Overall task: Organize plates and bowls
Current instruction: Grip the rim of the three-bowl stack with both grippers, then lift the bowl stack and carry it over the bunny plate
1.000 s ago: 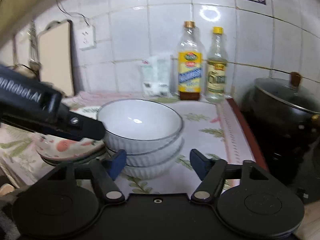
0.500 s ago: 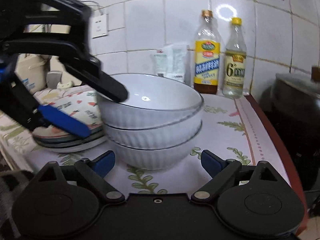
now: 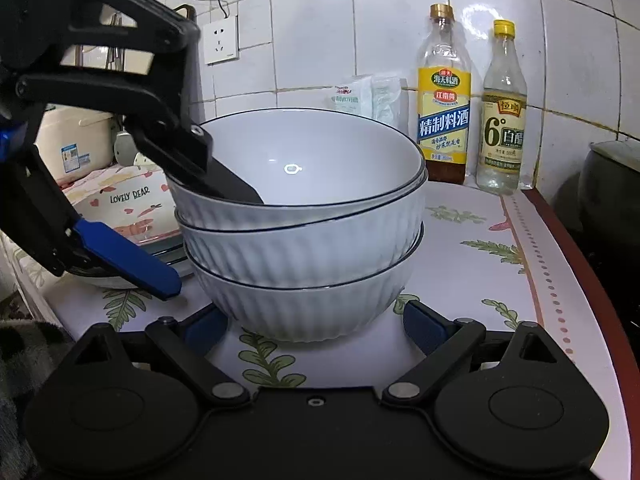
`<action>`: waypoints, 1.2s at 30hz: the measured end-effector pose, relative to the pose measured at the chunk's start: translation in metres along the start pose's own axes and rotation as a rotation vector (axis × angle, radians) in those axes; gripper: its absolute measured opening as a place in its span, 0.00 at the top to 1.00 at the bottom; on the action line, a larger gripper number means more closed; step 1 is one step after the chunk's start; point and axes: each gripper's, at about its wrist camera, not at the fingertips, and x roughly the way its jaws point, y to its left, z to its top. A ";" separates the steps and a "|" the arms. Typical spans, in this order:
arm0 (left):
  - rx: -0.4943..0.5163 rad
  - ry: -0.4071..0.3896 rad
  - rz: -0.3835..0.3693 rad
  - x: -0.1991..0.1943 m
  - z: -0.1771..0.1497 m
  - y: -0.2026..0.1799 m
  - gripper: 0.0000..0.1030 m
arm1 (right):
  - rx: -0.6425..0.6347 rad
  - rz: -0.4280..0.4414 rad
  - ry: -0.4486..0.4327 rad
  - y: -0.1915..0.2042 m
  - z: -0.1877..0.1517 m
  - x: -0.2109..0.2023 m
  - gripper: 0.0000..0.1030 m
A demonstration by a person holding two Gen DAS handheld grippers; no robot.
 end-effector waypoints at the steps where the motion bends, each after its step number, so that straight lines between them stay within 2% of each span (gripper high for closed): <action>1: 0.003 -0.002 0.004 0.002 0.000 -0.001 0.48 | -0.002 -0.003 -0.004 0.001 -0.001 0.000 0.06; 5: 0.014 -0.002 -0.010 0.007 0.003 -0.003 0.54 | -0.013 0.004 -0.012 0.001 -0.002 0.003 0.07; 7: 0.021 0.002 -0.011 0.007 0.004 -0.002 0.55 | -0.021 0.015 -0.013 0.002 -0.002 0.004 0.12; 10: 0.019 0.002 -0.007 0.009 0.005 0.000 0.57 | -0.032 0.010 -0.023 0.006 -0.003 0.003 0.14; 22: 0.013 -0.043 0.064 0.021 0.003 -0.002 0.55 | -0.038 0.019 -0.068 0.004 -0.006 0.008 0.12; 27: 0.030 -0.045 0.060 0.020 0.002 -0.002 0.57 | -0.033 0.002 -0.080 0.007 -0.007 0.006 0.12; 36: 0.100 -0.055 0.096 0.020 -0.001 -0.014 0.59 | -0.013 -0.037 -0.092 0.012 -0.009 0.004 0.13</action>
